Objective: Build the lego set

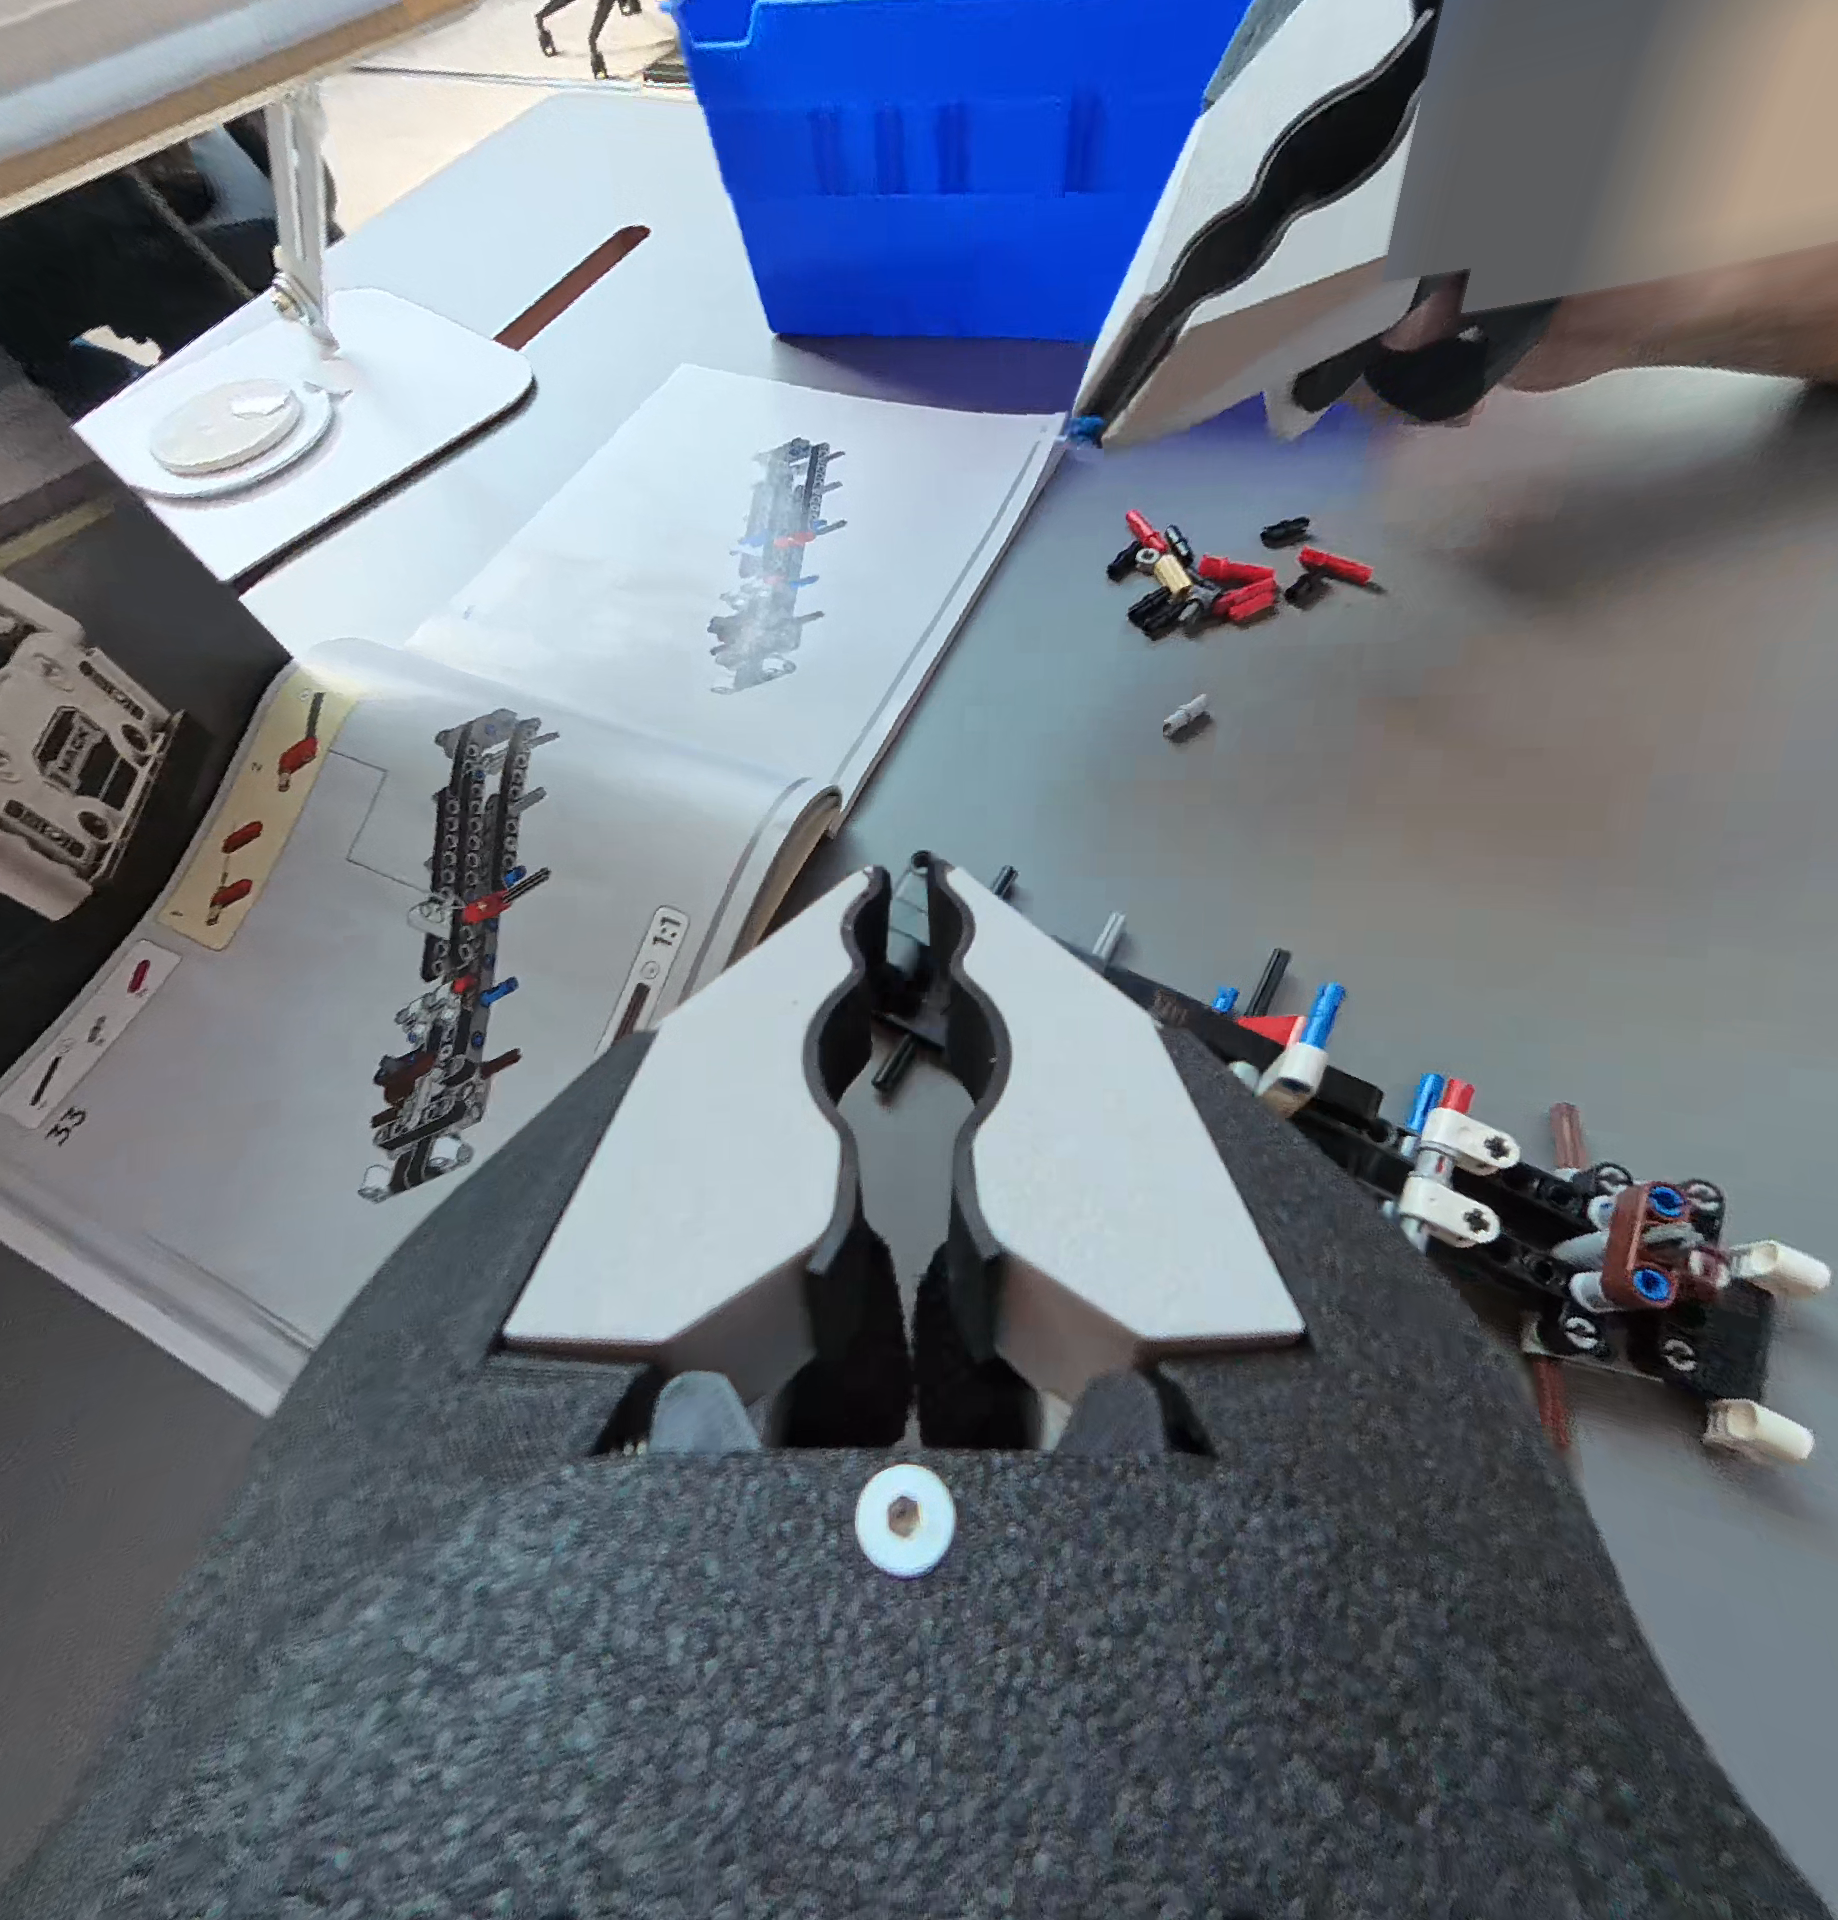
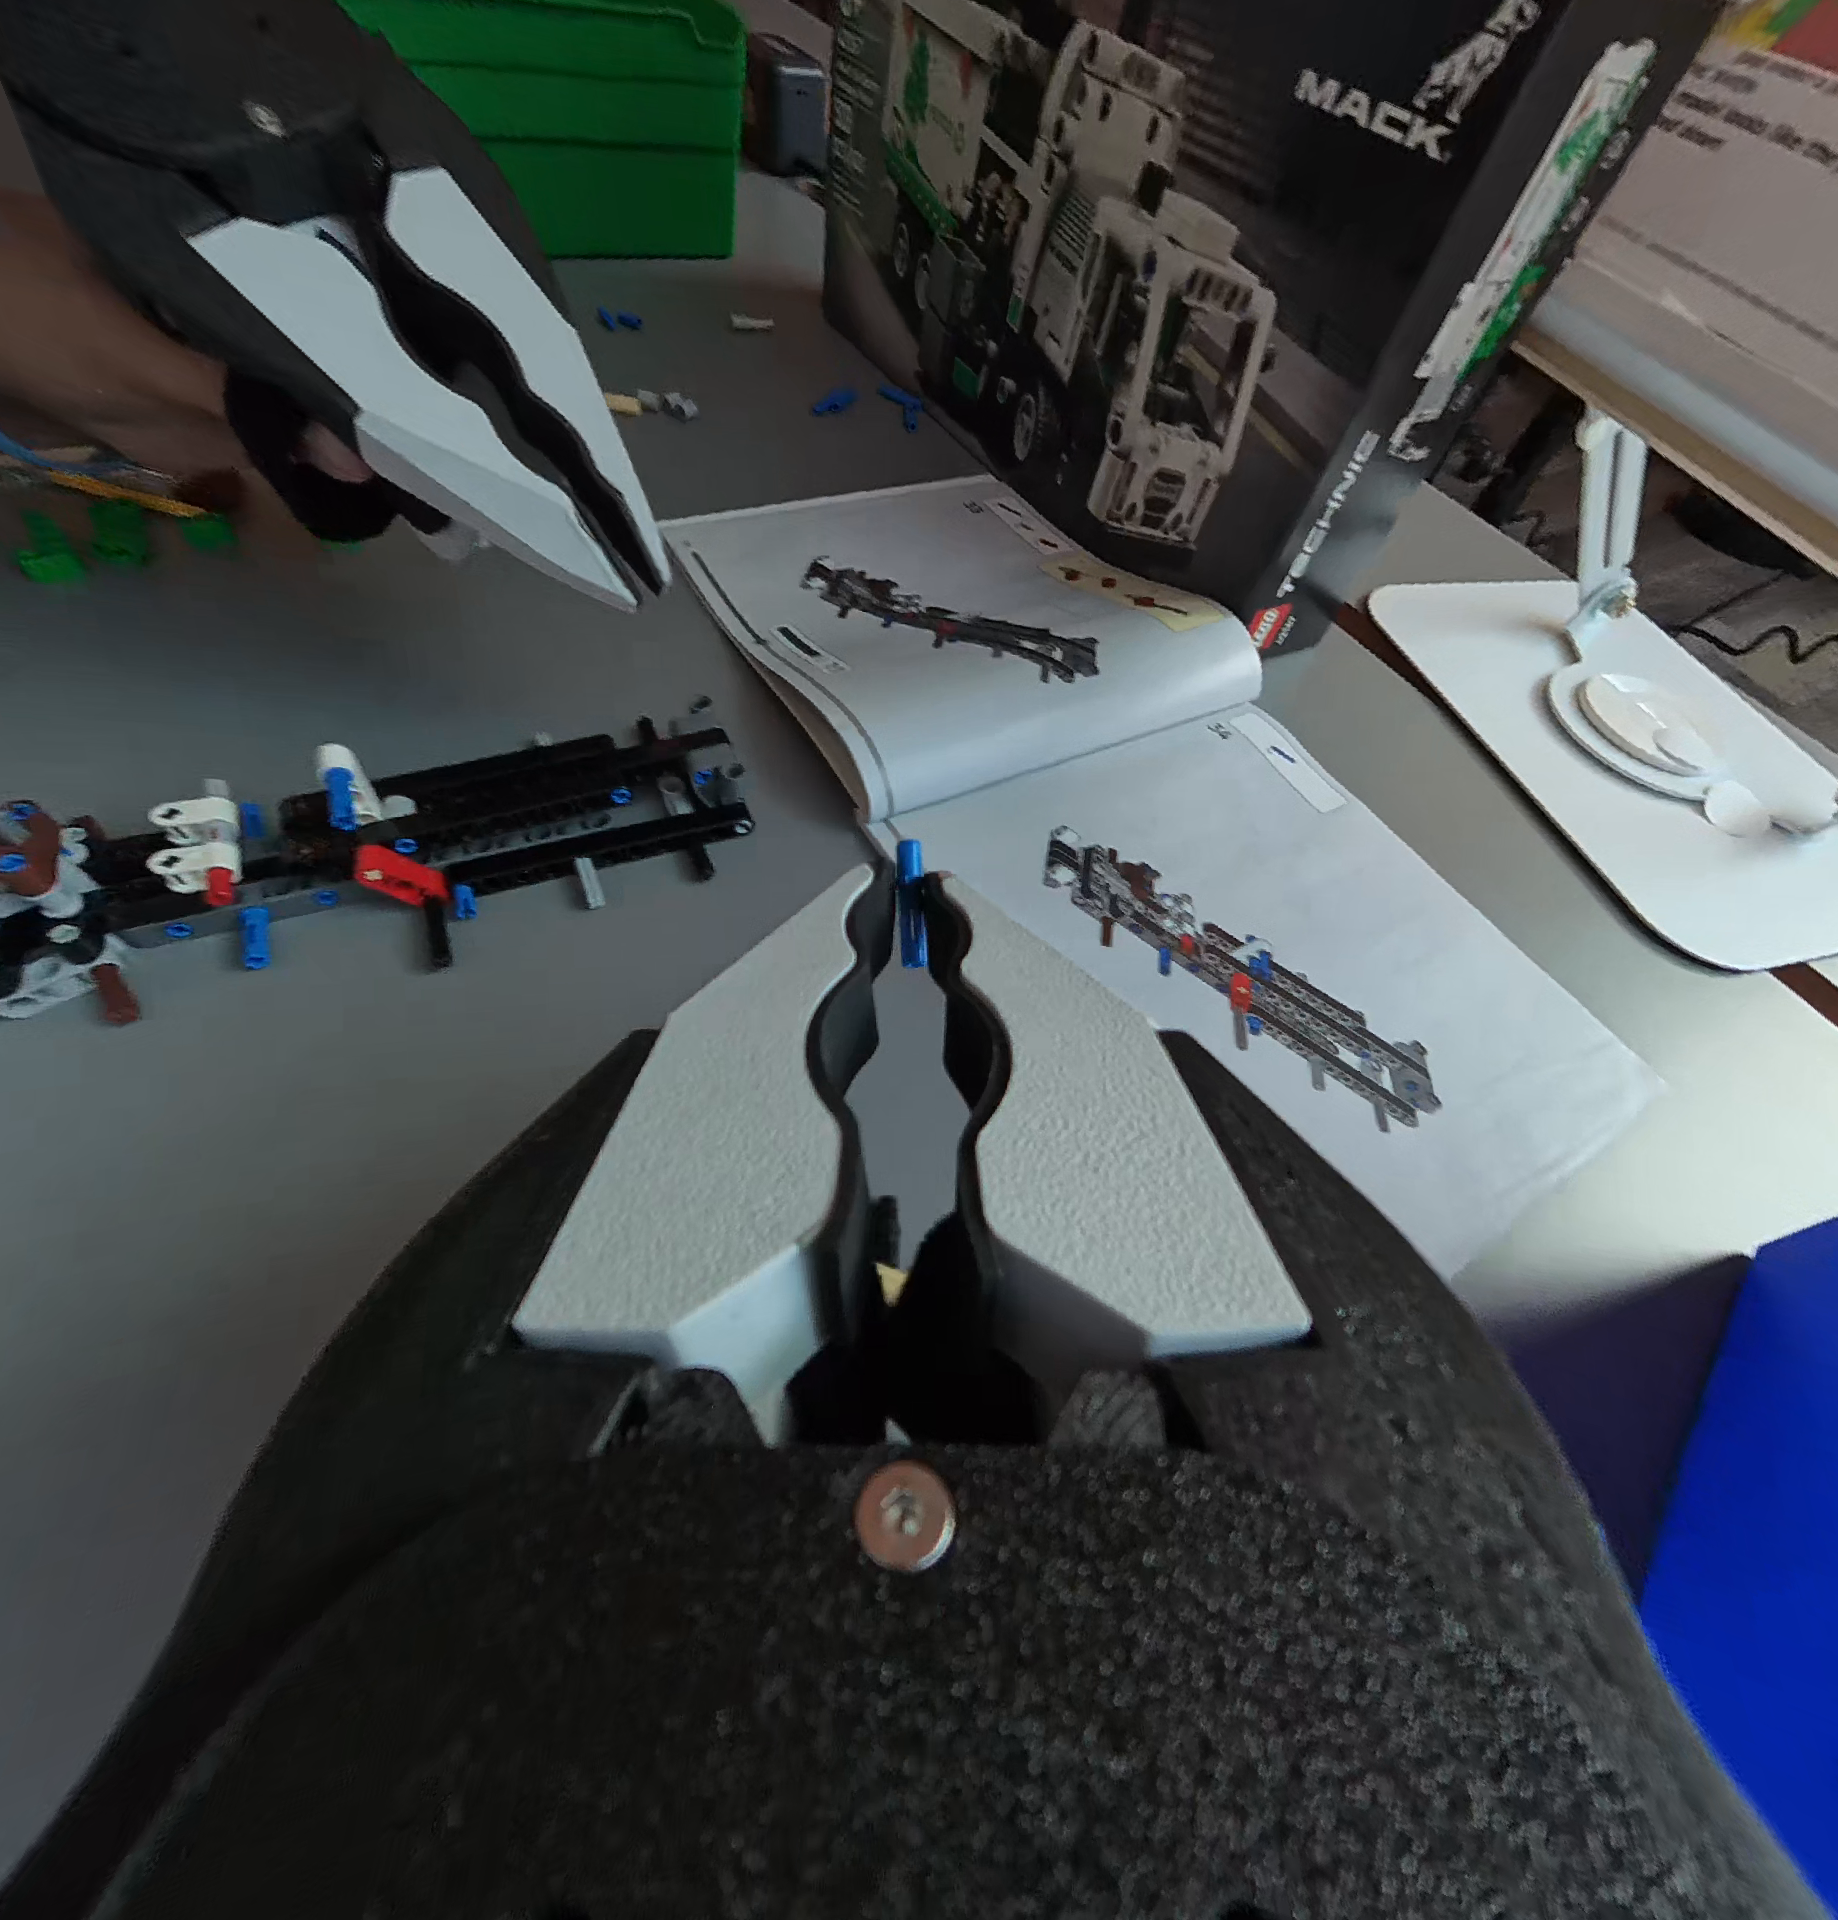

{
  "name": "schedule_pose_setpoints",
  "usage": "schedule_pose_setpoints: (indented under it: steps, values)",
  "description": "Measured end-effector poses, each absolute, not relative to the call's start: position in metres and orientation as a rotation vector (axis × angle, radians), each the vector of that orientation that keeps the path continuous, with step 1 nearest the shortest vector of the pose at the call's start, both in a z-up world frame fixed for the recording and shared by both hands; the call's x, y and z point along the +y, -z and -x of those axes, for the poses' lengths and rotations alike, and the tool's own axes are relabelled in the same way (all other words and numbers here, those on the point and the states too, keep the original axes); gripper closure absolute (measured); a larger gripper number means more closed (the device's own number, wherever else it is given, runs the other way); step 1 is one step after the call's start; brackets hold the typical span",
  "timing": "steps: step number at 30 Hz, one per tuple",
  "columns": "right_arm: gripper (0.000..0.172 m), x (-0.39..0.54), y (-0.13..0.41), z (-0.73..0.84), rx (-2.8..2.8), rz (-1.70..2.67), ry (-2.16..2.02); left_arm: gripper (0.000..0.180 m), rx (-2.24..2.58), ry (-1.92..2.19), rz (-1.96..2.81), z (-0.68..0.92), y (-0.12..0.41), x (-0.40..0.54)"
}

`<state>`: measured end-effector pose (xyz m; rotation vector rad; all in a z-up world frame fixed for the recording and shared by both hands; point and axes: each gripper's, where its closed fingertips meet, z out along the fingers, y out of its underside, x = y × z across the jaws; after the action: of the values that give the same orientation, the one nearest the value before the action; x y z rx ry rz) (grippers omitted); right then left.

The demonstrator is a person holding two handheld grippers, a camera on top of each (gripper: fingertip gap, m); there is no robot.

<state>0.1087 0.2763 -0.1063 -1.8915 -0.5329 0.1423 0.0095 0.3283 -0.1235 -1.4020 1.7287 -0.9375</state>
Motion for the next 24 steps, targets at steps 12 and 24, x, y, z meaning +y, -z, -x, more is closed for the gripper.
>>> schedule_pose_setpoints:
  steps: [12, 24]
  values:
    - [0.169, 0.269, 0.083, -0.033, -0.542, 1.710, -0.493, 0.173, 1.889, 0.991, 1.173, -0.010, 0.114, 0.267]
    - [0.168, 0.248, 0.050, -0.010, -0.447, 1.494, -1.046, 0.166, 1.774, 1.252, 1.054, -0.013, 0.084, 0.240]
